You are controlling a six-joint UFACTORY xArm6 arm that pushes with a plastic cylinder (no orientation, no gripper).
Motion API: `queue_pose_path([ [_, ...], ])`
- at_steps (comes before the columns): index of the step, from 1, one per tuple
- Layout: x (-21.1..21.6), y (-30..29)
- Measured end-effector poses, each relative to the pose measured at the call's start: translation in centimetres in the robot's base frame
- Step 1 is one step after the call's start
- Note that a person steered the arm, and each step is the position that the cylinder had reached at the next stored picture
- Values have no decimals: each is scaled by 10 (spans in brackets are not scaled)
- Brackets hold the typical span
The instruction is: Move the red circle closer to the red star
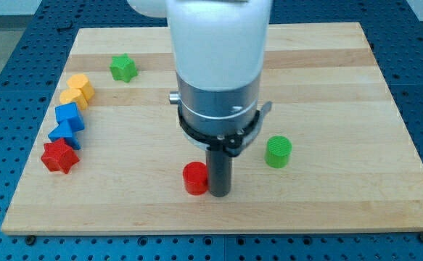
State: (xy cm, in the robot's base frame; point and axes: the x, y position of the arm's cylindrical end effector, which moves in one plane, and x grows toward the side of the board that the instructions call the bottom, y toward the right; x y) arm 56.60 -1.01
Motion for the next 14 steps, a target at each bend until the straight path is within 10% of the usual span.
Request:
queue_pose_path([
  [14, -4, -177],
])
